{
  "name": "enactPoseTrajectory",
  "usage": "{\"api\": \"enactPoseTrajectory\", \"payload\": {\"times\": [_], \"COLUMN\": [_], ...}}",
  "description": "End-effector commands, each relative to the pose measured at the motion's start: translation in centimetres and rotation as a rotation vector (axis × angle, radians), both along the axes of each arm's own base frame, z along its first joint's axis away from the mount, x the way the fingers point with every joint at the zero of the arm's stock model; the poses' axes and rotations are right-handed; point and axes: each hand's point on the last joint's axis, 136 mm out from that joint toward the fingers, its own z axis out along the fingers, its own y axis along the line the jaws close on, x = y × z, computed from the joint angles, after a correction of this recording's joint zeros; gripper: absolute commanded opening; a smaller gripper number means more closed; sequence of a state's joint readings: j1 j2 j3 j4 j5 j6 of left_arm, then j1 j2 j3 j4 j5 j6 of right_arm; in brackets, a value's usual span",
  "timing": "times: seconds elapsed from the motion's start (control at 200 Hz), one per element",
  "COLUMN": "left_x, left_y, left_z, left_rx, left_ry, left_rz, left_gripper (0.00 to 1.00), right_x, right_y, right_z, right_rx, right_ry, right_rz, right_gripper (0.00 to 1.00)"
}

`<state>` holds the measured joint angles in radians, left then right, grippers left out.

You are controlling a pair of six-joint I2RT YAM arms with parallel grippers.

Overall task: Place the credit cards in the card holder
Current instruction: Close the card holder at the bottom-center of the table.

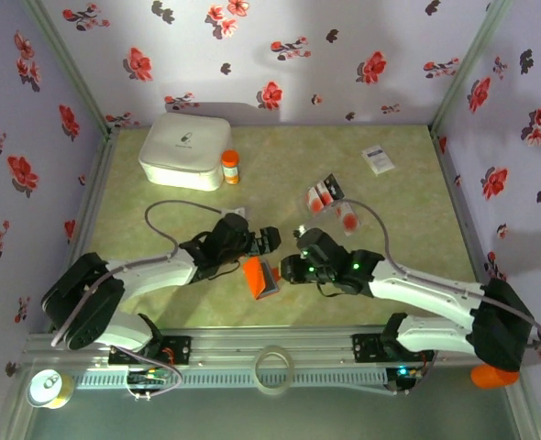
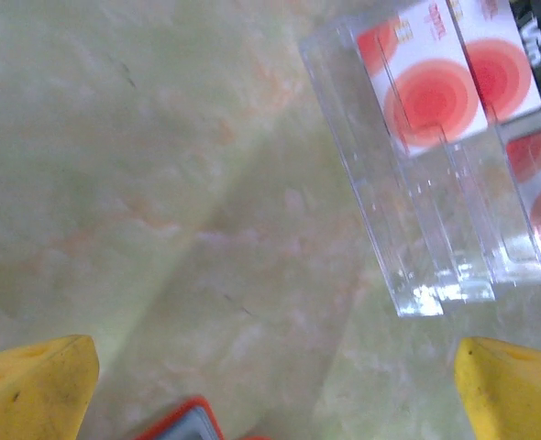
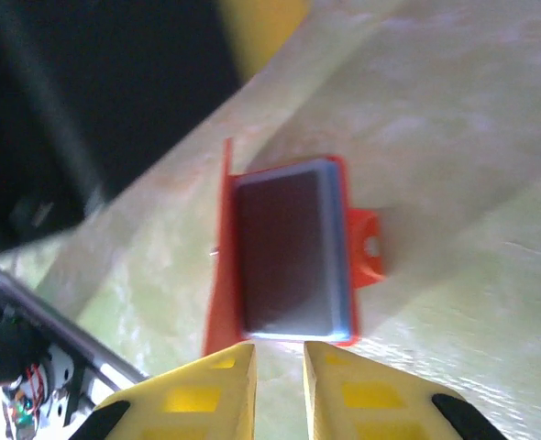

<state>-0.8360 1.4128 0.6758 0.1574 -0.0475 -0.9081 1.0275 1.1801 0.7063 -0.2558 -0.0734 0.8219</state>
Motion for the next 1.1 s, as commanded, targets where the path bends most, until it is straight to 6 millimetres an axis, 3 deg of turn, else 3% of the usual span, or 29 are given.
{"api": "enactPoseTrajectory", "payload": {"times": [0.0,0.145,0.235,0.41,0.535,0.805,1.095], "left_x": [1.2,2.8,2.9,1.7,0.2,-2.6,-6.0], "left_y": [1.7,4.7,6.5,9.7,10.7,11.4,10.7], "left_z": [1.5,3.3,4.0,3.8,2.7,-0.1,-2.2], "left_rx": [0.047,0.068,0.082,0.112,0.117,0.114,0.150], "left_ry": [-0.013,-0.029,-0.031,-0.010,0.018,0.097,0.154], "left_rz": [-0.005,0.056,0.086,0.126,0.131,0.102,0.004], "left_gripper": [1.00,1.00,1.00,1.00,1.00,1.00,1.00], "right_x": [-0.3,-1.9,-1.9,-0.8,0.1,0.7,0.5], "right_y": [3.4,7.3,8.0,6.8,5.1,3.0,2.7], "right_z": [2.1,2.0,0.9,-1.0,-2.7,-6.2,-7.9], "right_rx": [0.037,-0.004,-0.050,-0.098,-0.106,-0.124,-0.136], "right_ry": [-0.049,-0.062,-0.057,-0.050,-0.018,0.049,0.079], "right_rz": [0.035,0.140,0.160,0.121,0.069,0.011,0.006], "right_gripper": [0.20,0.19,0.18,0.16,0.15,0.12,0.12]}}
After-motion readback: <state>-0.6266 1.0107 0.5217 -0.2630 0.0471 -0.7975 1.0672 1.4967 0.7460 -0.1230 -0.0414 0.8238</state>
